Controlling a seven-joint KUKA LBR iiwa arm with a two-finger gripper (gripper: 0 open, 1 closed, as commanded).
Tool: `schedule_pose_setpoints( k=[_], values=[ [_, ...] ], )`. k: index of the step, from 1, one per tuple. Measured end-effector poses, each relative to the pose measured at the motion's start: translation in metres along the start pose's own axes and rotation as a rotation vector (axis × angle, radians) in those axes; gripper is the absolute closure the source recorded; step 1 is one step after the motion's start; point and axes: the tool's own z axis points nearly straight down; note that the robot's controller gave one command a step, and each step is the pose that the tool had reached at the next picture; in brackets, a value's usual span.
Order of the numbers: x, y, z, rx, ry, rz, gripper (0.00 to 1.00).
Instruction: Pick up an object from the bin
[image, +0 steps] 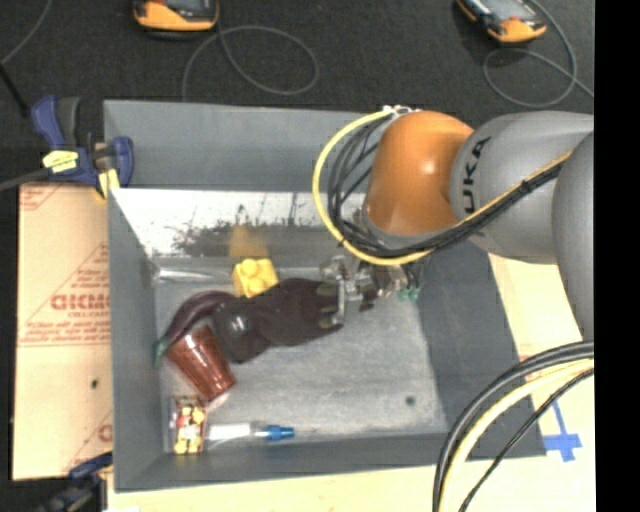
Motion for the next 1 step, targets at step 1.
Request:
schedule_pose_setpoints(
  k=[1],
  values=[
    [-0.0014,-0.0004,-0.0177,0.001,-0.005,0.0,1.0]
  ],
)
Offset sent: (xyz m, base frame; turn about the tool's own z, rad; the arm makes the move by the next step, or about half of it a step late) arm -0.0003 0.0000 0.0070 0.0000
